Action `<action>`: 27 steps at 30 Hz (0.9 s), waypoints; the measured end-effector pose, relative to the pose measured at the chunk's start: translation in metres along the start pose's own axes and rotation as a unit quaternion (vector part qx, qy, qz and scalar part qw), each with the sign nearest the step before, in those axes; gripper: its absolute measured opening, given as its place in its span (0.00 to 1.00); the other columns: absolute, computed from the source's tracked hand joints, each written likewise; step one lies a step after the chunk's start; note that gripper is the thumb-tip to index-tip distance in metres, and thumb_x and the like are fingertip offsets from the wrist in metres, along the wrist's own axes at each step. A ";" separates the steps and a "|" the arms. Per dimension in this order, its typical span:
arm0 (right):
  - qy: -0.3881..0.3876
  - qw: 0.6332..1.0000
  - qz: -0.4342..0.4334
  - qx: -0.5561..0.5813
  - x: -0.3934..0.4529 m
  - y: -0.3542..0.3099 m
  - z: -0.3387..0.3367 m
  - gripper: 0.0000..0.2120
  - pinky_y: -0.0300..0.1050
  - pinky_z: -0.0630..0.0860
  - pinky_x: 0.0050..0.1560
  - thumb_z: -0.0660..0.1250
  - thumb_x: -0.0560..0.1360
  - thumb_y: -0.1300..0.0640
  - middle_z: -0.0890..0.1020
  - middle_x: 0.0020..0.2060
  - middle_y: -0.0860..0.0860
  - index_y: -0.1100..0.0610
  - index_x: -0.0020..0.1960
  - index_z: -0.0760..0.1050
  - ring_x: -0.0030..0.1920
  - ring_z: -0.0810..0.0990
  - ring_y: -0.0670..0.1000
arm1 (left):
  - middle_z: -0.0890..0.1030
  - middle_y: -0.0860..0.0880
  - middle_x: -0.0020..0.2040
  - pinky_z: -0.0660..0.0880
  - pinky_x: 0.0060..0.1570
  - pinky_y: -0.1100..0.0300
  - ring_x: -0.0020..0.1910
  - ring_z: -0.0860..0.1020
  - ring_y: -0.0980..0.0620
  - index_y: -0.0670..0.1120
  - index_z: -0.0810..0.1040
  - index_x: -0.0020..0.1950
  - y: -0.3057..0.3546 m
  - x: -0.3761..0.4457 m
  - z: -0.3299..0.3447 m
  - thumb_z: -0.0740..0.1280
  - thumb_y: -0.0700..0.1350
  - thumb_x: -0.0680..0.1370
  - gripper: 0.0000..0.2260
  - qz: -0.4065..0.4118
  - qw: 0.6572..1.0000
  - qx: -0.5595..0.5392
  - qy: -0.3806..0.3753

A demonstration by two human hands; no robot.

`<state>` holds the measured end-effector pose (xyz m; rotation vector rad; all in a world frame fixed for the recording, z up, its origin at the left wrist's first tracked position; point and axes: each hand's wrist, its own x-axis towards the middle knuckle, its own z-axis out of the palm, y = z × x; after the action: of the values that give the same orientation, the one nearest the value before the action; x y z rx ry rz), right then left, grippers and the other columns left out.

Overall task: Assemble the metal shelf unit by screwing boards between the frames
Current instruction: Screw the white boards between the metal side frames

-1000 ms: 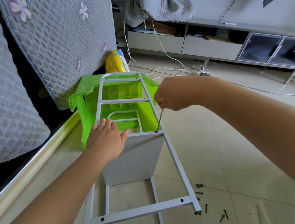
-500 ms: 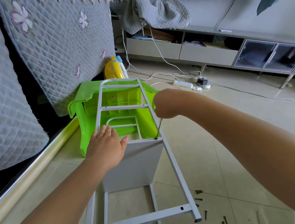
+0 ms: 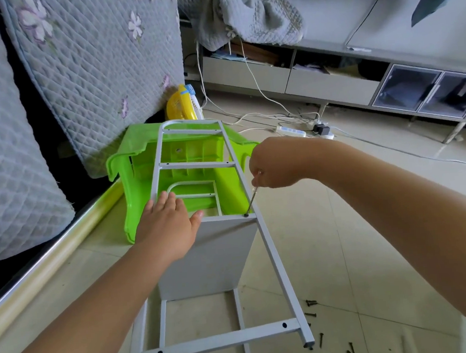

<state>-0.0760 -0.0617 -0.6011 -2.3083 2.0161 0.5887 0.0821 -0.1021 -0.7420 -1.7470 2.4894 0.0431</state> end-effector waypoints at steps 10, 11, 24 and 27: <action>0.008 0.979 0.106 0.173 -0.008 0.017 0.015 0.14 0.33 0.63 0.19 0.57 0.78 0.58 0.71 0.18 0.52 0.61 0.36 0.73 0.21 0.67 0.50 | 0.53 0.44 0.77 0.48 0.72 0.50 0.76 0.49 0.48 0.41 0.56 0.74 -0.002 -0.002 -0.002 0.43 0.56 0.81 0.27 -0.022 1.000 0.004 -0.018; 0.030 0.975 0.116 0.189 -0.014 0.024 0.021 0.14 0.36 0.63 0.23 0.57 0.78 0.57 0.74 0.26 0.56 0.64 0.41 0.76 0.25 0.68 0.52 | 0.52 0.44 0.77 0.48 0.72 0.49 0.76 0.49 0.48 0.41 0.55 0.75 0.000 -0.003 -0.003 0.43 0.55 0.81 0.26 -0.020 1.000 0.009 -0.019; 0.125 0.730 0.387 0.549 -0.020 0.066 0.243 0.09 0.40 0.65 0.38 0.62 0.74 0.60 0.75 0.34 0.54 0.63 0.45 0.80 0.33 0.70 0.51 | 0.54 0.42 0.76 0.54 0.71 0.54 0.75 0.53 0.48 0.38 0.56 0.74 0.098 0.004 -0.019 0.49 0.54 0.81 0.26 0.132 0.986 -0.094 -0.030; 0.019 0.775 0.420 0.472 -0.016 0.039 0.295 0.09 0.46 0.65 0.54 0.58 0.75 0.58 0.75 0.35 0.52 0.56 0.40 0.76 0.39 0.71 0.53 | 0.53 0.42 0.76 0.53 0.72 0.54 0.75 0.52 0.47 0.38 0.56 0.74 0.110 0.008 -0.018 0.50 0.54 0.81 0.27 0.115 0.989 -0.096 -0.021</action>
<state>-0.1935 0.0232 -0.8615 -0.8114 2.4322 -0.4550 -0.0251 -0.0731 -0.7283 -1.4918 2.7200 0.3439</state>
